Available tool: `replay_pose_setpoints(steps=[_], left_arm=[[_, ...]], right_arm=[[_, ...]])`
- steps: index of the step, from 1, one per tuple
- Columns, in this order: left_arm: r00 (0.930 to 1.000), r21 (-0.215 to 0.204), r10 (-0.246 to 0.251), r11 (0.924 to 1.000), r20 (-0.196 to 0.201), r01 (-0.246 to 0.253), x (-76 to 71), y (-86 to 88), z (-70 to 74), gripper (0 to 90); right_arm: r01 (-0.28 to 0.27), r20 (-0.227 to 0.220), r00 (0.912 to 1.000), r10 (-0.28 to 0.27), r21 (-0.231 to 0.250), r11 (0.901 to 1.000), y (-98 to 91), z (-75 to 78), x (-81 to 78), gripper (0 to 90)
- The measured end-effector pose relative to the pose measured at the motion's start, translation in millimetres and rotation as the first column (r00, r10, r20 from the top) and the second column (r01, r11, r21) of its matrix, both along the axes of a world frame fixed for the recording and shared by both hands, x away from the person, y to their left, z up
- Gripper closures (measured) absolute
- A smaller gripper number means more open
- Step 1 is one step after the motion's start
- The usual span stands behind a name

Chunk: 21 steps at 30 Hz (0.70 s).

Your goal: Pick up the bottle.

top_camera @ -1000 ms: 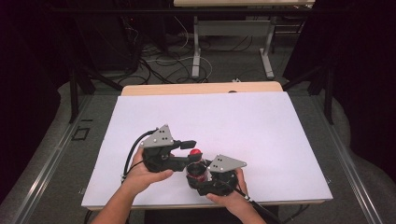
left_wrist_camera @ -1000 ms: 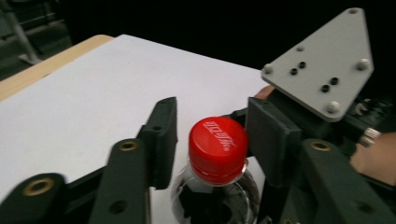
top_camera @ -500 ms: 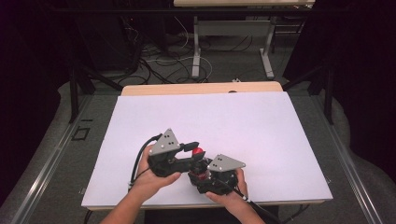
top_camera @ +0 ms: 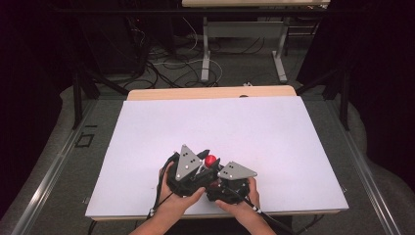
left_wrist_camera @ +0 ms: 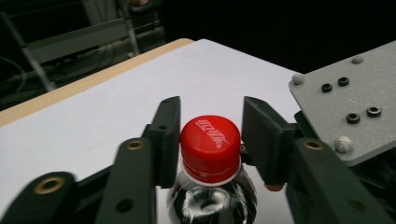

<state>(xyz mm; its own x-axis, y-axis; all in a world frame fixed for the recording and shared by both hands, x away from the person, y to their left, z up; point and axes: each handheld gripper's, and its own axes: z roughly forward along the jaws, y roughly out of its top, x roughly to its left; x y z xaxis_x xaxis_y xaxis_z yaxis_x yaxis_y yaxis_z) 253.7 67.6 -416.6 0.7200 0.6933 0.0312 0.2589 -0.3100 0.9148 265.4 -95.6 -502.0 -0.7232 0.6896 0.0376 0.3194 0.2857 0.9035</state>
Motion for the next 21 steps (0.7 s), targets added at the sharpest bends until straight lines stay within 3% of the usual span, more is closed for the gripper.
replay_pose_setpoints(steps=[2,4,7,9,11,12,13,15,16,18,19,21], left_arm=[[0.9936,-0.019,-0.110,0.9938,-0.026,0.109,6.6,7.7,4.8,50.1],[0.9786,-0.047,-0.201,0.9788,-0.042,0.199,13.9,15.7,8.8,49.0],[0.9324,-0.044,-0.352,0.9359,-0.081,0.350,28.9,25.5,10.9,47.4],[0.9089,-0.050,-0.406,0.9137,-0.093,0.403,34.6,30.4,10.5,49.8],[0.8976,-0.049,-0.431,0.9022,-0.091,0.429,38.6,34.2,9.8,53.2],[0.8976,-0.049,-0.431,0.9022,-0.091,0.429,38.6,34.2,9.8,53.3],[0.8834,-0.066,-0.456,0.8898,-0.107,0.452,40.4,35.4,7.7,54.1],[0.8842,-0.063,-0.456,0.8898,-0.101,0.452,41.4,36.5,6.8,57.9],[0.8803,-0.074,-0.463,0.8863,-0.105,0.457,41.9,37.0,5.4,59.5],[0.8842,-0.085,-0.458,0.8883,-0.091,0.451,42.3,38.4,3.1,61.0],[0.8899,-0.088,-0.447,0.8936,-0.090,0.440,41.4,38.1,2.3,61.2],[0.9098,-0.088,-0.408,0.9118,-0.078,0.401,39.9,36.6,0.8,61.4]], right_arm=[[-0.022,0.005,0.9997,0.022,-0.008,0.9997,-0.1,1.3,-0.8,29.0],[-0.053,0.017,0.9985,0.053,-0.014,0.9985,-1.0,1.9,-0.9,29.0],[-0.083,0.010,0.9965,0.083,0.011,0.9965,-2.6,2.9,-0.5,29.1],[-0.110,0.005,0.9940,0.110,0.016,0.9939,-3.4,3.7,-1.0,29.1],[-0.129,0.013,0.9916,0.129,0.015,0.9915,-3.4,4.0,-1.1,29.1],[-0.138,0.025,0.9902,0.138,0.012,0.9904,-3.2,3.8,-0.6,29.1],[-0.142,0.024,0.9896,0.142,0.015,0.9897,-2.7,3.7,-0.9,29.1],[-0.153,0.028,0.9879,0.152,0.012,0.9882,-2.5,3.7,-1.7,29.1],[-0.157,0.029,0.9872,0.157,0.011,0.9875,-2.0,3.8,-2.0,29.1],[-0.156,0.025,0.9876,0.155,0.011,0.9878,-1.9,3.8,-2.1,29.2],[-0.153,0.021,0.9880,0.153,0.009,0.9881,-2.2,3.8,-1.9,29.2],[-0.141,0.015,0.9899,0.141,0.008,0.9900,-2.4,3.5,-1.5,29.3]])
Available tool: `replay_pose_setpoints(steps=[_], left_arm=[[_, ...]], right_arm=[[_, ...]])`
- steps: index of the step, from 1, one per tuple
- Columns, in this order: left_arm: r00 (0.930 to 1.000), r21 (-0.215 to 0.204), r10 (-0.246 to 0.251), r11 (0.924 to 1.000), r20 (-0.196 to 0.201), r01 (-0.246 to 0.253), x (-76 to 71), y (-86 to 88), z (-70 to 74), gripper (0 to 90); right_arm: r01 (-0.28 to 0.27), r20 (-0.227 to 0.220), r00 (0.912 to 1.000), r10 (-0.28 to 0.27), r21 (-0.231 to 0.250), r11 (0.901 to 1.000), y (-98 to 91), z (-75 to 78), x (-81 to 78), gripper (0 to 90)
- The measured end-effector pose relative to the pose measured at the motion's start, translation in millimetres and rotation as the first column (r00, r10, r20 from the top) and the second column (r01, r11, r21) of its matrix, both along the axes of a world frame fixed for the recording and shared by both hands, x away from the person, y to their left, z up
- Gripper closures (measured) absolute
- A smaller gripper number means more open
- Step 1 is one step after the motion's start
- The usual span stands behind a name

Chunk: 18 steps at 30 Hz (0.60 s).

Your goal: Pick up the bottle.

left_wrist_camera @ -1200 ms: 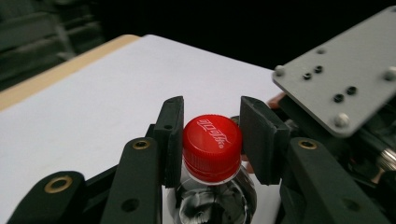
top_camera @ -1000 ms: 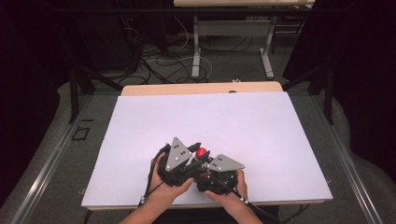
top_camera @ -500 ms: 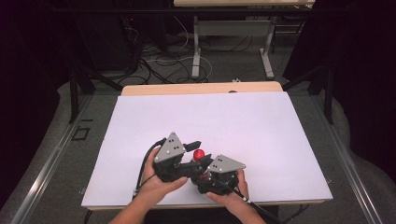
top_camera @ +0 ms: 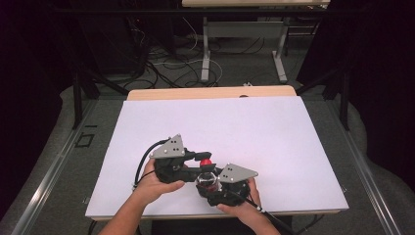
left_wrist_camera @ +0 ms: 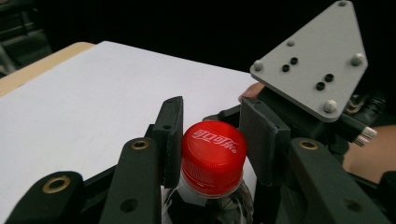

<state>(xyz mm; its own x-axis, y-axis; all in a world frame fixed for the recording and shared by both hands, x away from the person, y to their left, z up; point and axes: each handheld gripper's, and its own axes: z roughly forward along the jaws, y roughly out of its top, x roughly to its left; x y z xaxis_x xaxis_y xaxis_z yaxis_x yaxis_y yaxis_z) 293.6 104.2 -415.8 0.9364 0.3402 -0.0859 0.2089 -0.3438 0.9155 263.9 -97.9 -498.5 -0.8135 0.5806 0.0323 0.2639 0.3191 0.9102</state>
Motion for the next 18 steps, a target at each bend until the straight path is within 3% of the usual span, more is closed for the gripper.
replay_pose_setpoints(steps=[3,6,9,12,14,16,17,18], left_arm=[[0.9964,0.013,0.083,0.9964,0.019,-0.083,-5.6,-5.7,-1.2,61.6],[0.9816,0.019,0.186,0.9823,0.046,-0.187,-15.0,-14.9,-2.2,61.7],[0.9503,0.016,0.307,0.9513,0.053,-0.308,-24.5,-24.5,-3.5,61.8],[0.9093,0.014,0.414,0.9099,0.047,-0.415,-31.9,-32.1,-5.1,61.7],[0.8937,0.013,0.447,0.8940,0.034,-0.448,-34.0,-35.6,-5.5,61.7],[0.8910,0.014,0.453,0.8912,0.032,-0.453,-34.1,-36.4,-5.2,61.5],[0.8925,0.011,0.450,0.8927,0.032,-0.450,-33.6,-36.5,-4.8,61.4],[0.8989,0.017,0.437,0.8989,0.027,-0.438,-33.3,-35.3,-3.4,61.2]], right_arm=[[0.035,-0.005,0.9994,-0.035,-0.014,0.9993,0.2,-0.5,0.4,29.3],[0.081,0.012,0.9967,-0.081,-0.018,0.9965,1.5,-1.7,0.4,29.3],[0.132,0.024,0.9910,-0.132,-0.023,0.9909,3.4,-2.5,-0.7,29.3],[0.165,0.022,0.9862,-0.164,-0.025,0.9861,5.4,-4.0,-2.5,29.3],[0.172,0.027,0.9848,-0.171,-0.033,0.9845,5.8,-4.8,-2.5,29.3],[0.171,0.018,0.9852,-0.171,-0.029,0.9848,5.6,-5.0,-2.1,29.3],[0.171,0.020,0.9852,-0.170,-0.028,0.9849,5.1,-4.8,-2.1,29.3],[0.167,0.024,0.9857,-0.167,-0.028,0.9855,4.6,-4.3,-2.0,29.3]])
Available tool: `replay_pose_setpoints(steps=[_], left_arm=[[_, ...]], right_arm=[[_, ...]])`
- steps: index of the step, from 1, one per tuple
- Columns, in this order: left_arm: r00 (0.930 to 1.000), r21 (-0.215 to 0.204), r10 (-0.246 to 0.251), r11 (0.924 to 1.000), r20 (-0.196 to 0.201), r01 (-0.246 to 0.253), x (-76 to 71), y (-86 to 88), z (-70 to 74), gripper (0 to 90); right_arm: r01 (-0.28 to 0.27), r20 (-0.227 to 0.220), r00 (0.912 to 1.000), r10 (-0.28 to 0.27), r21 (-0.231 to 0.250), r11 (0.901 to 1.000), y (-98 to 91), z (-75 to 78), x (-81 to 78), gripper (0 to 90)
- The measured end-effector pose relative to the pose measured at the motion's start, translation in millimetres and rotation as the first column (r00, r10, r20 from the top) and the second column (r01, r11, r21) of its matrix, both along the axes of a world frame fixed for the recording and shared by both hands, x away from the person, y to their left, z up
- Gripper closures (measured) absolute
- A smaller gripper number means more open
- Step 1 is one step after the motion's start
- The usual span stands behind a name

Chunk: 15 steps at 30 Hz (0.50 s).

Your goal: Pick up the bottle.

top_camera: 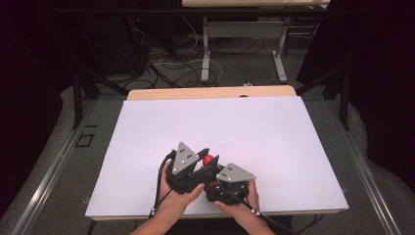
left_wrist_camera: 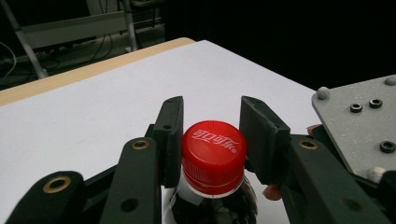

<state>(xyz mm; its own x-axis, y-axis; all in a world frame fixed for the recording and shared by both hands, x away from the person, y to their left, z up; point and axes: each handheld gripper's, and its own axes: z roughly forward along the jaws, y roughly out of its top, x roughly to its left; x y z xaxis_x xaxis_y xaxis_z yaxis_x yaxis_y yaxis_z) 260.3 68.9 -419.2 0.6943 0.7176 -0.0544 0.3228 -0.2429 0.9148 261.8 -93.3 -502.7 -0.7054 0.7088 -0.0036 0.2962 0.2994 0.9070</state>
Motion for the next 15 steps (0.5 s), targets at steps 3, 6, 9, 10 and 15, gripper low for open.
replay_pose_setpoints(steps=[3,6,9,10,15], left_arm=[[0.9997,-0.003,-0.023,0.9997,0.002,0.023,1.3,2.8,2.4,53.2],[0.9934,-0.019,-0.112,0.9936,-0.025,0.112,7.4,13.6,9.7,44.2],[0.9826,-0.034,-0.180,0.9834,-0.047,0.178,12.0,20.1,12.9,42.3],[0.9752,-0.050,-0.215,0.9759,-0.052,0.212,14.7,23.6,14.2,42.3],[0.9324,-0.059,-0.358,0.9332,-0.053,0.355,26.2,37.3,18.1,43.0]], right_arm=[[-0.027,-0.004,0.9996,0.027,0.007,0.9996,-1.6,1.2,0.7,29.3],[-0.070,-0.011,0.9974,0.071,0.020,0.9973,-3.5,2.0,1.7,29.3],[-0.093,-0.016,0.9955,0.094,0.029,0.9952,-4.3,3.0,2.3,29.3],[-0.103,-0.018,0.9945,0.103,0.040,0.9939,-4.1,3.3,2.1,29.3],[-0.153,-0.032,0.9875,0.154,0.045,0.9872,-5.7,5.2,2.2,29.3]])
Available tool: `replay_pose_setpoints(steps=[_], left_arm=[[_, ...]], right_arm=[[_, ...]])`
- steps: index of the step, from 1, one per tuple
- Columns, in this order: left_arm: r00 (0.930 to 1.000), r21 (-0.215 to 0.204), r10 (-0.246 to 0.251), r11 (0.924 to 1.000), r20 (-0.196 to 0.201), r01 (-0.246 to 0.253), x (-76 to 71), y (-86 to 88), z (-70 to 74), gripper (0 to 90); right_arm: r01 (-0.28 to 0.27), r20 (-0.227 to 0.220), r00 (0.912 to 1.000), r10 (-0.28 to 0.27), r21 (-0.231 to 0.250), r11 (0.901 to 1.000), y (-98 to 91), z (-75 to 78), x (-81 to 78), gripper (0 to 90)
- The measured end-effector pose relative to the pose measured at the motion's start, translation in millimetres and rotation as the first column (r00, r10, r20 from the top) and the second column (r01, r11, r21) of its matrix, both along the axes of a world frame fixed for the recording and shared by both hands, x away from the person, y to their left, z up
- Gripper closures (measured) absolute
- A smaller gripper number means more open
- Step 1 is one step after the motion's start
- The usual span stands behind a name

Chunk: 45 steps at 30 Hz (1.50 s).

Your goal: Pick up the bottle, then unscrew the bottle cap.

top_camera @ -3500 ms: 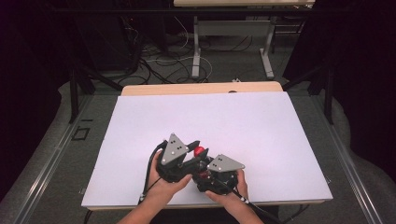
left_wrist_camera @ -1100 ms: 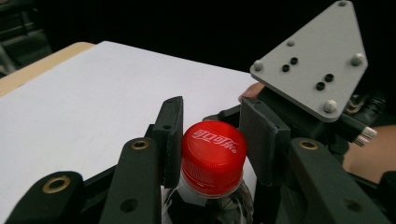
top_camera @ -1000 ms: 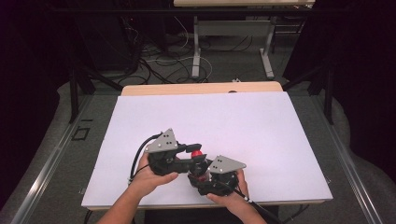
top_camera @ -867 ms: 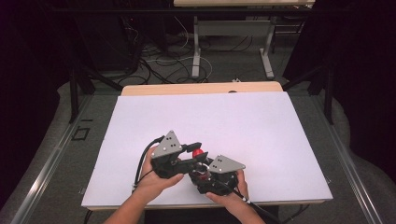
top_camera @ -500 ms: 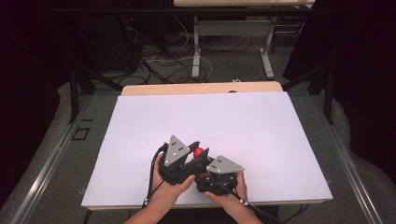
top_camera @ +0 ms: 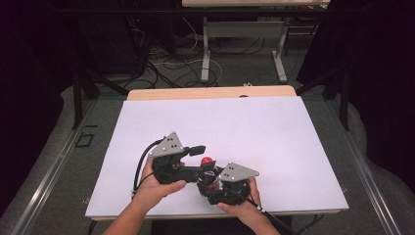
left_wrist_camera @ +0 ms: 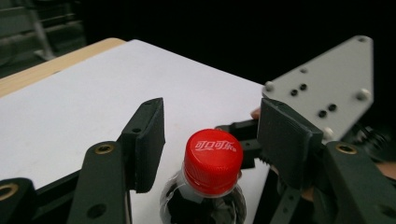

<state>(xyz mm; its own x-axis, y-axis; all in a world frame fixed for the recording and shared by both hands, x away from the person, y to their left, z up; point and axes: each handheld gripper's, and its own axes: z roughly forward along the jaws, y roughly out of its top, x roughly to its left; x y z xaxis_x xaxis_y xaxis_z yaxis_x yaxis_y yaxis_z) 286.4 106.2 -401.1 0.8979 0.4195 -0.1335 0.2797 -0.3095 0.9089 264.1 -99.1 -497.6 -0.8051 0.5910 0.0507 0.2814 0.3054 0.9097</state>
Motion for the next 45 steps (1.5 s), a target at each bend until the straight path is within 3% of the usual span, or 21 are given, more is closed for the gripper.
replay_pose_setpoints(steps=[1,5,8,11,14,17,20,21,23,27,28,29,30,31,33,35,39,42,43,44,45], left_arm=[[0.9988,0.009,-0.050,0.9987,0.003,0.050,3.5,3.7,1.0,43.2],[0.9924,0.037,-0.122,0.9917,-0.011,0.123,10.3,7.2,-0.4,45.4],[0.9907,0.048,-0.133,0.9899,-0.029,0.134,14.2,7.2,-3.6,49.1],[0.9809,0.018,-0.187,0.9819,-0.052,0.188,18.2,8.4,-8.3,55.0],[0.9775,0.012,-0.204,0.9787,-0.055,0.205,19.5,8.6,-9.6,60.7],[0.9812,0.012,-0.188,0.9820,-0.045,0.188,18.0,7.7,-10.1,61.2],[0.9934,0.030,-0.114,0.9930,-0.011,0.114,11.1,1.6,-9.8,61.5],[0.9934,0.030,-0.114,0.9930,-0.011,0.114,11.1,1.6,-9.8,61.6],[0.9997,0.046,-0.008,0.9989,0.024,0.007,3.1,-7.1,-10.0,61.7],[0.9872,0.052,0.151,0.9867,0.050,-0.154,-9.2,-22.0,-10.2,61.8],[0.9872,0.052,0.151,0.9867,0.050,-0.154,-9.2,-22.0,-10.2,61.8],[0.9799,0.053,0.190,0.9798,0.062,-0.193,-12.0,-26.2,-11.0,61.8],[0.9625,0.048,0.265,0.9624,0.060,-0.267,-17.5,-33.3,-13.4,61.8],[0.9625,0.048,0.265,0.9624,0.060,-0.267,-17.5,-33.3,-13.4,61.8],[0.9377,0.037,0.341,0.9382,0.066,-0.344,-22.5,-40.1,-16.7,61.8],[0.9238,0.035,0.375,0.9251,0.079,-0.378,-25.3,-45.2,-18.7,61.7],[0.9336,0.024,0.352,0.9349,0.069,-0.354,-22.6,-43.5,-16.6,57.5],[0.9532,0.016,0.297,0.9544,0.058,-0.298,-18.7,-36.0,-10.8,51.1],[0.9747,0.036,0.221,0.9744,0.034,-0.222,-13.3,-30.5,-5.9,45.2],[0.9862,0.054,0.165,0.9848,0.016,-0.165,-9.7,-27.2,-3.2,43.4],[0.9862,0.054,0.165,0.9848,0.016,-0.165,-9.7,-27.2,-3.2,43.2]], right_arm=[[-0.012,0.004,0.9999,0.012,-0.006,0.9999,-0.4,-0.1,0.4,29.3],[-0.032,0.015,0.9994,0.032,0.004,0.9995,0.9,-1.0,0.2,29.3],[-0.047,0.018,0.9987,0.047,-0.006,0.9989,1.0,-0.5,0.2,29.3],[-0.054,0.016,0.9984,0.054,-0.008,0.9985,1.4,-1.2,0.3,29.3],[-0.061,0.009,0.9981,0.061,-0.012,0.9981,1.6,-1.8,0.6,29.3],[-0.054,0.017,0.9984,0.054,-0.007,0.9985,1.6,-2.5,1.1,29.3],[-0.026,0.017,0.9995,0.026,-0.006,0.9996,0.6,-2.6,2.1,29.3],[-0.026,0.017,0.9995,0.026,-0.006,0.9996,0.6,-2.6,2.1,29.3],[0.015,0.017,0.9997,-0.015,-0.006,0.9999,-0.1,-2.9,3.1,29.3],[0.086,0.022,0.9961,-0.086,-0.003,0.9963,0.9,-3.4,2.9,29.3],[0.086,0.022,0.9961,-0.086,-0.003,0.9963,0.9,-3.4,2.9,29.3],[0.104,0.028,0.9942,-0.104,-0.004,0.9945,0.9,-3.6,2.9,29.3],[0.149,0.029,0.9884,-0.149,-0.010,0.9887,2.0,-4.8,1.0,29.3],[0.149,0.029,0.9884,-0.149,-0.010,0.9887,2.0,-4.8,1.0,29.3],[0.181,0.018,0.9833,-0.181,-0.010,0.9834,3.1,-7.2,0.8,29.3],[0.188,0.007,0.9822,-0.188,0.000,0.9823,2.8,-8.2,1.3,29.3],[0.159,0.014,0.9872,-0.159,0.003,0.9873,-1.0,-6.8,2.7,29.3],[0.148,0.009,0.9890,-0.148,0.009,0.9890,-1.7,-5.3,2.4,29.3],[0.121,0.004,0.9927,-0.121,0.019,0.9925,-2.6,-4.8,2.9,29.3],[0.109,0.003,0.9940,-0.109,0.022,0.9938,-2.6,-4.6,3.1,29.3],[0.085,0.003,0.9963,-0.085,0.020,0.9962,-3.0,-4.2,3.4,29.3]])
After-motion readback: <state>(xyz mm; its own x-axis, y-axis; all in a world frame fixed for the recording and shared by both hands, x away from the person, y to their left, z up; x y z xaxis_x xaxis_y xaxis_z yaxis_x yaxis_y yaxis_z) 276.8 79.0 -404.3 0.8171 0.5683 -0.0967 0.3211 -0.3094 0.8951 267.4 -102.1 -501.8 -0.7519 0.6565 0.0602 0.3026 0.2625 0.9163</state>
